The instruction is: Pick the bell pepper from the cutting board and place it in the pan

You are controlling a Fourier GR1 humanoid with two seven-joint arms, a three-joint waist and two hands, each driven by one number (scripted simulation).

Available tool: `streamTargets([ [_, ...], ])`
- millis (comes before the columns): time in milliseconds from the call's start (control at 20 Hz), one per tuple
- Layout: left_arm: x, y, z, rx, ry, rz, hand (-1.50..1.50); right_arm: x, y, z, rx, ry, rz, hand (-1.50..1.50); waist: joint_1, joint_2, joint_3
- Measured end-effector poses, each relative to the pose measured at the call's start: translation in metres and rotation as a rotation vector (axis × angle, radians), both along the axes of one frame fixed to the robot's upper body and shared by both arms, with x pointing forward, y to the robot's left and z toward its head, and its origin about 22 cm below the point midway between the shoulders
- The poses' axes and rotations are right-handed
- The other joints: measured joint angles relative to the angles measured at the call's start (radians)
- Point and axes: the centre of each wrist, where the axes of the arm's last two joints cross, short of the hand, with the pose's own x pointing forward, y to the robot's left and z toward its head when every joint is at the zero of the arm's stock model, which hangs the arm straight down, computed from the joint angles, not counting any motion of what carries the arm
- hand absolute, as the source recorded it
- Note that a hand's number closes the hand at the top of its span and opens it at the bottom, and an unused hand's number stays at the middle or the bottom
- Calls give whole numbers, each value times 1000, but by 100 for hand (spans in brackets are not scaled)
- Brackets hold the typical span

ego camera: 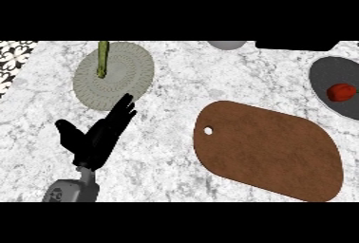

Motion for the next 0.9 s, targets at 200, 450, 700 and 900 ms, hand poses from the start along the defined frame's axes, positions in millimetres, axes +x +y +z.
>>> streamTargets([
  [200,-4,4,-6,5,9,7,0,-24,-22,0,42,2,84,-150,-9,-3,0],
  [450,-7,4,-6,-2,11,13,0,-49,-41,0,68,14,142,-150,-12,-6,1],
  [700,-10,2,-6,3,13,18,0,-68,-55,2,57,45,145,-150,-18,-10,1],
  [900,-11,-1,-8,-1,18,19,0,-73,-59,4,43,57,149,-150,-19,-12,0],
])
